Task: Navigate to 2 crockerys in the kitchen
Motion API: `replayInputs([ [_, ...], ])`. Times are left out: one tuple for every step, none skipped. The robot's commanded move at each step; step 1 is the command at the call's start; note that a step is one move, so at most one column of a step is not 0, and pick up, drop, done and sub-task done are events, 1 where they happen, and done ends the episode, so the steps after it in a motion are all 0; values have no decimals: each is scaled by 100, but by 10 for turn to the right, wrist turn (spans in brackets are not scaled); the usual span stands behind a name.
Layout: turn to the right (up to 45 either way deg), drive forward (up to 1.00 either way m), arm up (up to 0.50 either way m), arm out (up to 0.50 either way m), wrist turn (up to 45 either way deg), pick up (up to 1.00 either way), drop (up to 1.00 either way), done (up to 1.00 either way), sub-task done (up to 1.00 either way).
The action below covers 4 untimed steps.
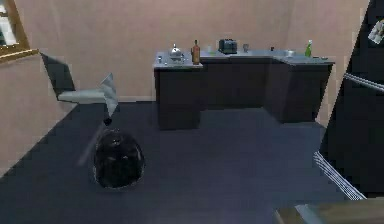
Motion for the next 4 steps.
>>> replayInputs([
  [0, 95, 0, 0, 0, 0, 0, 0, 0],
  [390, 0, 0, 0, 0, 0, 0, 0, 0],
  [0, 100, 0, 0, 0, 0, 0, 0, 0],
  [120, 0, 0, 0, 0, 0, 0, 0, 0],
])
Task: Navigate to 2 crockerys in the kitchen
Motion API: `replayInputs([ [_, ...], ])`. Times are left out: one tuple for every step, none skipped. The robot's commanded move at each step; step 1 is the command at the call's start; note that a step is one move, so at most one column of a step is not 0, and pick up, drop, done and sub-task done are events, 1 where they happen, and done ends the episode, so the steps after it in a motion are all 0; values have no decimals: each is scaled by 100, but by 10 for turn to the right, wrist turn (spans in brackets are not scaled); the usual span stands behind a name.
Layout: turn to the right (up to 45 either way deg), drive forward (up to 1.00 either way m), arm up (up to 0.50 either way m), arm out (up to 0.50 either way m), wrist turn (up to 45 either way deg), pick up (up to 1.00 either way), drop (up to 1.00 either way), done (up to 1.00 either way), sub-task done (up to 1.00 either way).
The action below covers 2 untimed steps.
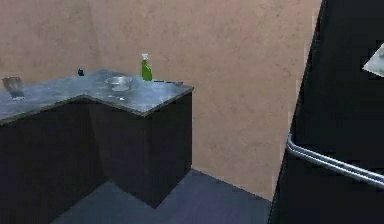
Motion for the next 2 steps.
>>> replayInputs([
  [0, 25, 0, 0, 0, 0, 0, 0, 0],
  [-60, 0, 0, 0, 0, 0, 0, 0, 0],
])
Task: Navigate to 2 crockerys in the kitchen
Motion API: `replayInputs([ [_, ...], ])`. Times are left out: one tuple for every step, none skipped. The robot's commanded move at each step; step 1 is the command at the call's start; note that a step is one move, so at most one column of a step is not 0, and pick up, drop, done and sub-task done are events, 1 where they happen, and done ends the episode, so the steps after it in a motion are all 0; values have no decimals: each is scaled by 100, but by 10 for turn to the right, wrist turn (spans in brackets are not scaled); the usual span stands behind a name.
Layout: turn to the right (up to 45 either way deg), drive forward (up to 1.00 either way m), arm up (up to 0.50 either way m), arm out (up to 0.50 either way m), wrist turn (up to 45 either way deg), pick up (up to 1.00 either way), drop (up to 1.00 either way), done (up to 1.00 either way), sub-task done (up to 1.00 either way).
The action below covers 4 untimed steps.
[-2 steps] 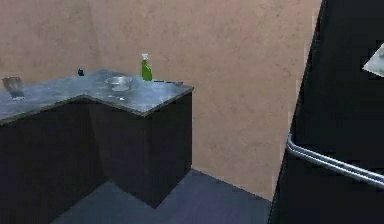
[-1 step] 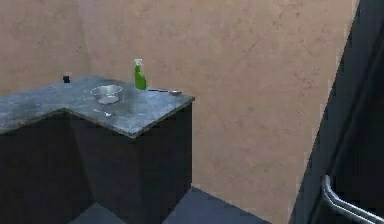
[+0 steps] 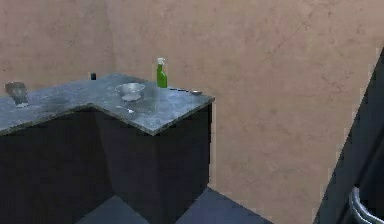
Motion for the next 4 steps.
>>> replayInputs([
  [0, 50, 0, 0, 0, 0, 0, 0, 0],
  [-240, 0, 0, 0, 0, 0, 0, 0, 0],
  [0, 0, 0, 0, 0, 0, 0, 0, 100],
  [-450, 0, 0, 0, 0, 0, 0, 0, 0],
])
